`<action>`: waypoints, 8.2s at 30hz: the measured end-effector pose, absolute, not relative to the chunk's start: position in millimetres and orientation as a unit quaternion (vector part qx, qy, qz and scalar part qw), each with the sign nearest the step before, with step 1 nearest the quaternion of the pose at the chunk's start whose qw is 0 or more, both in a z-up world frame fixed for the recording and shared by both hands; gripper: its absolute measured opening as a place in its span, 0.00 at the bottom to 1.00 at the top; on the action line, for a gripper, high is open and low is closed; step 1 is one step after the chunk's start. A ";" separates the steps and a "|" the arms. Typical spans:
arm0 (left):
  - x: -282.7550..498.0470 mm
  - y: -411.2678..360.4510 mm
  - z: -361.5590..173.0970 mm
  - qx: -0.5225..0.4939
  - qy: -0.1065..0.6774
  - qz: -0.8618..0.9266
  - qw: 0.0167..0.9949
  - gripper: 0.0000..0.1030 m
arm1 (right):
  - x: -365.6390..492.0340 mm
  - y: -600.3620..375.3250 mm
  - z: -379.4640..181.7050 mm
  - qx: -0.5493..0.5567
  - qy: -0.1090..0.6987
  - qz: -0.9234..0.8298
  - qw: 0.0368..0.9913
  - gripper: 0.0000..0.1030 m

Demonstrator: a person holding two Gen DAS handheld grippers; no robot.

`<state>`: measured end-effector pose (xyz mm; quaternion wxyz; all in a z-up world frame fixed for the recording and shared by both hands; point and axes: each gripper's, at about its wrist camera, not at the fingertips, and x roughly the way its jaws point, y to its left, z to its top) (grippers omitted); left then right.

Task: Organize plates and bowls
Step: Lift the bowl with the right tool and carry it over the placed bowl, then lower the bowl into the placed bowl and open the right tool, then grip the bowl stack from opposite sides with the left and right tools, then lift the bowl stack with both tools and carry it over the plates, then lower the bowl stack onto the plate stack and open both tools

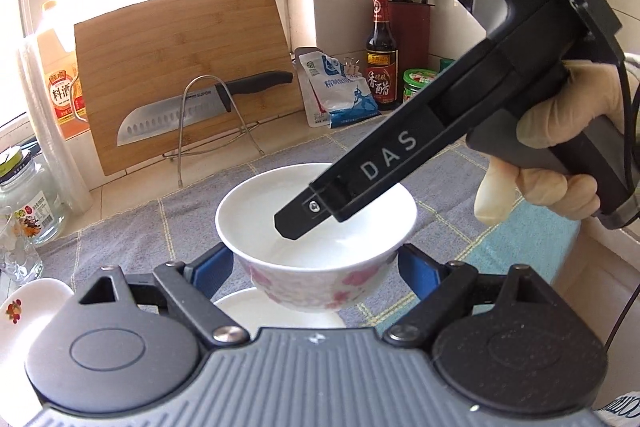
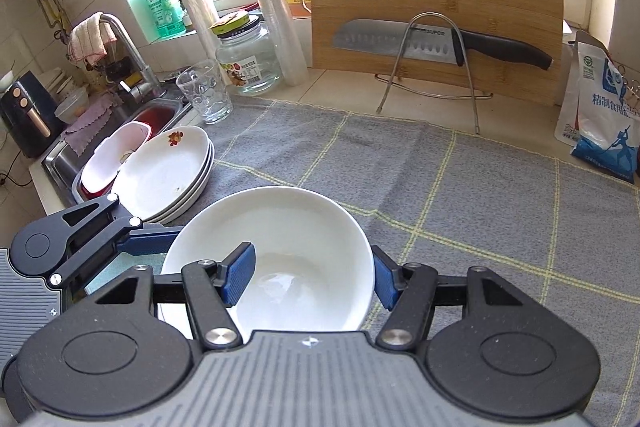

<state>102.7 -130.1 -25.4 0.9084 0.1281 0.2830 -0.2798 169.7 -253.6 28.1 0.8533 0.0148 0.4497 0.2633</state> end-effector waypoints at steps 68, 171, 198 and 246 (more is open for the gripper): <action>84.2 -45.0 -56.0 0.093 0.361 -0.294 0.880 0.92 | 125.0 -164.9 -1.3 -0.087 0.451 0.271 0.846 0.99; 176.8 -39.7 -85.0 0.253 0.336 -0.587 0.691 0.76 | 116.9 -169.0 -45.0 -0.232 0.471 0.388 0.758 0.86; 159.5 1.5 -48.1 0.228 0.327 -0.521 0.755 0.76 | 142.1 -131.4 -4.6 -0.269 0.426 0.452 0.736 0.86; 207.4 150.4 -56.1 0.208 0.342 -0.378 0.835 0.77 | 254.7 29.1 -34.9 -0.296 0.397 0.516 0.699 0.86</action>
